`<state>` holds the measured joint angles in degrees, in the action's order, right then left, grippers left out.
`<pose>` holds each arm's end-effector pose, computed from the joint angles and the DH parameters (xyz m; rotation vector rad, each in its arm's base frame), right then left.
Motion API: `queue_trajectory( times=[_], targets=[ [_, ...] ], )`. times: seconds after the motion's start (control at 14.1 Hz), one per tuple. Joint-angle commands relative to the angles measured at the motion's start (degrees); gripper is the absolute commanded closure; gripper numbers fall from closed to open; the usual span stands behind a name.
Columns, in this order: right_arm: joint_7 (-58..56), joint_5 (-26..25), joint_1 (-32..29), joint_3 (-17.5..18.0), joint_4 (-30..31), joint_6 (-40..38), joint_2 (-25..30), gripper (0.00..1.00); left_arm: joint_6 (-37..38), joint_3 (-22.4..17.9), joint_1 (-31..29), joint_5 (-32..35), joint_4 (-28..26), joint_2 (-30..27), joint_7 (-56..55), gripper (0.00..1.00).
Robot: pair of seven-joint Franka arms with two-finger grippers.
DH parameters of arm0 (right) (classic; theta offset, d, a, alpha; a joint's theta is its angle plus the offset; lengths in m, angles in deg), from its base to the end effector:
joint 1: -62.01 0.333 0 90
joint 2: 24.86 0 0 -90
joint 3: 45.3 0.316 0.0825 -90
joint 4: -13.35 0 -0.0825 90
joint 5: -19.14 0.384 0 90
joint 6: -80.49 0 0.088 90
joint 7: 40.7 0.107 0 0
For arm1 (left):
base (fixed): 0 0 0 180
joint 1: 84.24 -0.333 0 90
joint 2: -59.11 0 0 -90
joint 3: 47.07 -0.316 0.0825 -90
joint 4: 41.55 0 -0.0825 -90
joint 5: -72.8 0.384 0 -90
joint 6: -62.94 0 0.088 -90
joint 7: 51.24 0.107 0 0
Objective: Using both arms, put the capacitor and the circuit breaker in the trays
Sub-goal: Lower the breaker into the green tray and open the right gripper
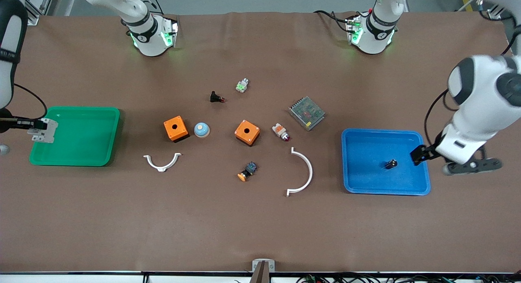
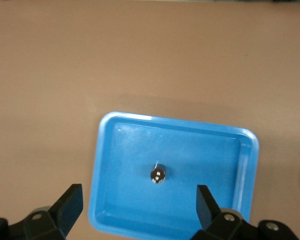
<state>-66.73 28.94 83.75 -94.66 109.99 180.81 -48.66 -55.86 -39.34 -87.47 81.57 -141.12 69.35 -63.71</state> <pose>0.5756 -0.2241 0.4111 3.0733 -0.1005 -0.3826 0.6292 -0.0366 0.4862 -3.0364 -0.1215 -0.2654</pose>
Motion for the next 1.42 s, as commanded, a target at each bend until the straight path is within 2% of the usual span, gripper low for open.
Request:
queue_trajectory(
  times=[0.0,0.14,0.28,0.43,0.57,0.78,0.92,1.13,1.35],
  targets=[
    [-3.41,0.12,-2.57,0.67,4.16,6.88,-2.29,0.86,9.17,1.49,0.06,0.37,3.85,-3.98,0.17,0.0],
    [-4.38,0.56,-4.5,2.51,7.85,11.89,-3.18,0.86,15.85,3.34,0.06,0.37,6.22,-6.8,0.26,0.0],
    [-5.61,2.05,-9.14,7.15,9.62,14.72,-3.35,0.86,22.62,4.4,-0.03,0.45,10.08,-7.69,2.35,0.0],
    [-7.1,2.41,-14.33,12.34,9.62,16.39,-4.4,0.86,27.11,4.23,-0.29,0.28,13.25,-7.78,7.18,0.0],
    [-8.24,2.41,-18.29,16.04,9.62,17.45,-5.11,0.85,29.15,1.87,0.32,-1.64,13.09,-10.57,10.71,0.0],
    [-9.3,2.41,-20.33,17.81,9.89,17.45,-6.16,0.85,32.13,-2.17,2.16,-5.43,12.82,-11.9,11.51,0.0],
    [-9.3,2.5,-20.42,17.9,10.32,17.54,-6.25,0.84,32.23,-5.34,5.15,-5.61,12.21,-12.7,11.51,0.0],
    [-10.7,5.04,-20.33,17.9,11.73,18.33,-6.52,0.84,32.32,-5.0,4.54,-5.96,12.21,-12.79,11.51,0.0],
    [-11.15,5.4,-20.33,17.9,12.08,20.35,-6.61,0.82,32.32,-4.91,4.72,-5.88,12.03,-12.7,11.42,0.0]
  ],
)
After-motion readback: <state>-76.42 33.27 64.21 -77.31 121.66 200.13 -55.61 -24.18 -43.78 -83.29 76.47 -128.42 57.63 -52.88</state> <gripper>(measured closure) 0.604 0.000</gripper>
